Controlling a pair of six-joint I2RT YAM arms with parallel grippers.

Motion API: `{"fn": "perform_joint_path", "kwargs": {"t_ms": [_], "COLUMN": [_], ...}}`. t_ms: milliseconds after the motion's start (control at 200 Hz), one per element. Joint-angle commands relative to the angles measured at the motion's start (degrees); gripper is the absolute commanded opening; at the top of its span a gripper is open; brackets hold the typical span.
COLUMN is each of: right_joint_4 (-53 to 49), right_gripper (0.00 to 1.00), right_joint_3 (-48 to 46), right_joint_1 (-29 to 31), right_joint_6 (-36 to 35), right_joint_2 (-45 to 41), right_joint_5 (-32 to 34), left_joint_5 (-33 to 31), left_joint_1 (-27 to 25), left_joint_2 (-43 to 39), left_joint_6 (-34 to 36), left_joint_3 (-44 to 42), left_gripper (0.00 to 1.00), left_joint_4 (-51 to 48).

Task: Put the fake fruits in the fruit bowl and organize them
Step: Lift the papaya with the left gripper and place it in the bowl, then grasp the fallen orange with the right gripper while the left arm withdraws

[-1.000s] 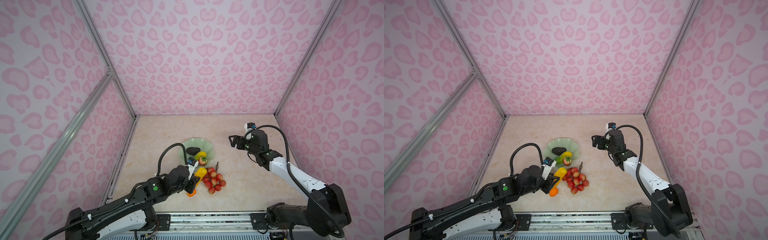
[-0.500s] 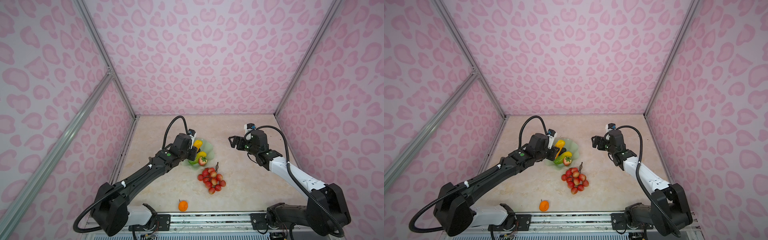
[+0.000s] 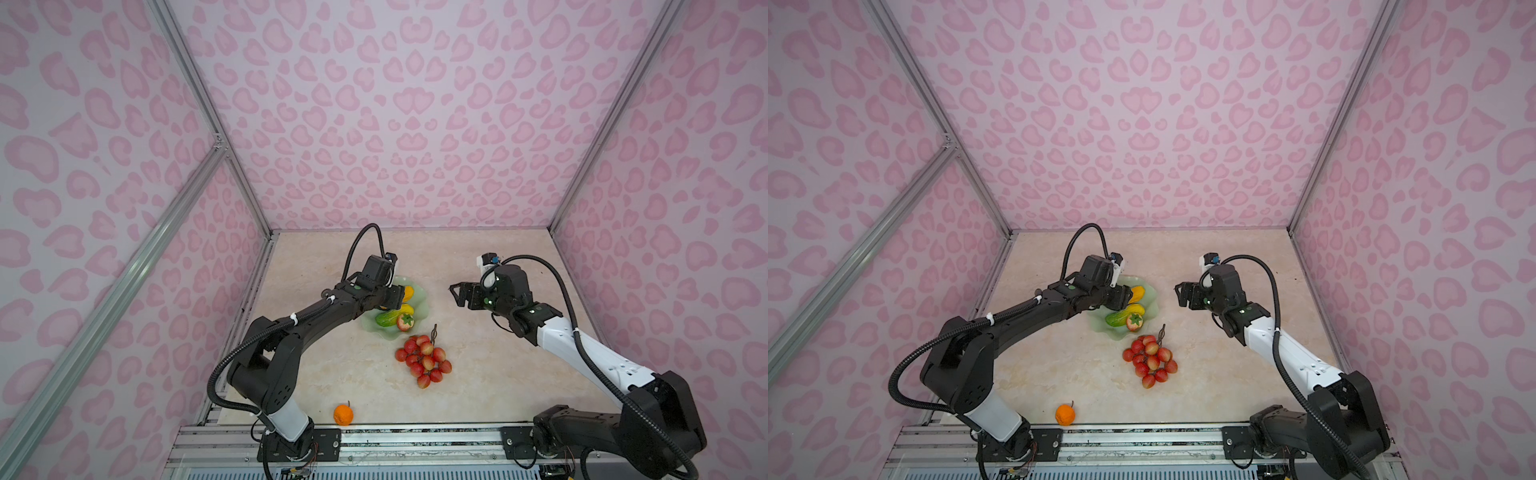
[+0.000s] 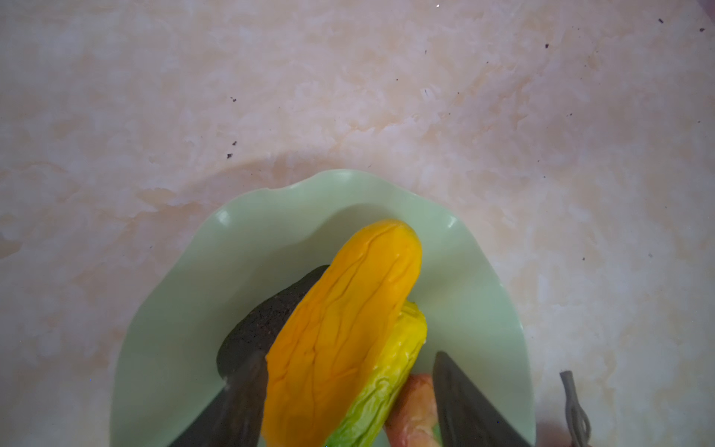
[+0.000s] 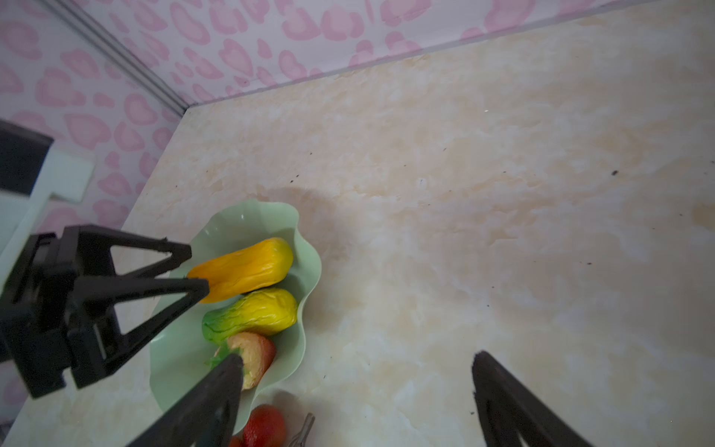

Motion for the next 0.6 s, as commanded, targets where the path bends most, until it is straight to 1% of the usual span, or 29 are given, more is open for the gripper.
{"fn": "perform_joint_path", "kwargs": {"t_ms": [0,70,140,205,330,465,595], "right_joint_4": [-2.45,-1.62,-1.18,-1.58,-3.83,-6.85,-11.27], "right_gripper": [0.91,0.91,0.91,0.9,0.87,0.85,0.83], "right_joint_3": [0.4,0.35,1.17,2.83,7.64,13.76,19.67], "right_joint_1": [6.34,12.62,19.2,25.11,35.07,40.68,43.54], "right_joint_6": [-7.24,-10.34,-13.62,-16.97,-22.75,-26.37,-28.89], "right_joint_2": [-0.76,-0.43,1.64,5.01,12.56,20.73,28.47], "right_joint_5": [-0.05,-1.55,-3.86,-6.89,-8.56,-10.36,-9.05], "left_joint_5": [-1.97,-3.42,-5.49,-7.46,-12.52,-16.11,-19.55], "left_joint_1": [1.45,2.97,4.97,7.16,11.44,14.75,15.94], "left_joint_2": [-5.74,-10.35,-15.19,-20.29,-31.64,-44.57,-54.91], "left_joint_6": [-1.9,-2.45,-3.44,-4.68,-7.21,-9.76,-11.24], "left_joint_3": [-1.33,-3.13,-5.4,-8.32,-15.31,-22.42,-27.27], "left_gripper": [0.76,0.82,0.86,0.88,0.92,0.96,0.99], "left_joint_4": [5.01,6.39,7.42,8.36,9.1,7.94,4.31]}}
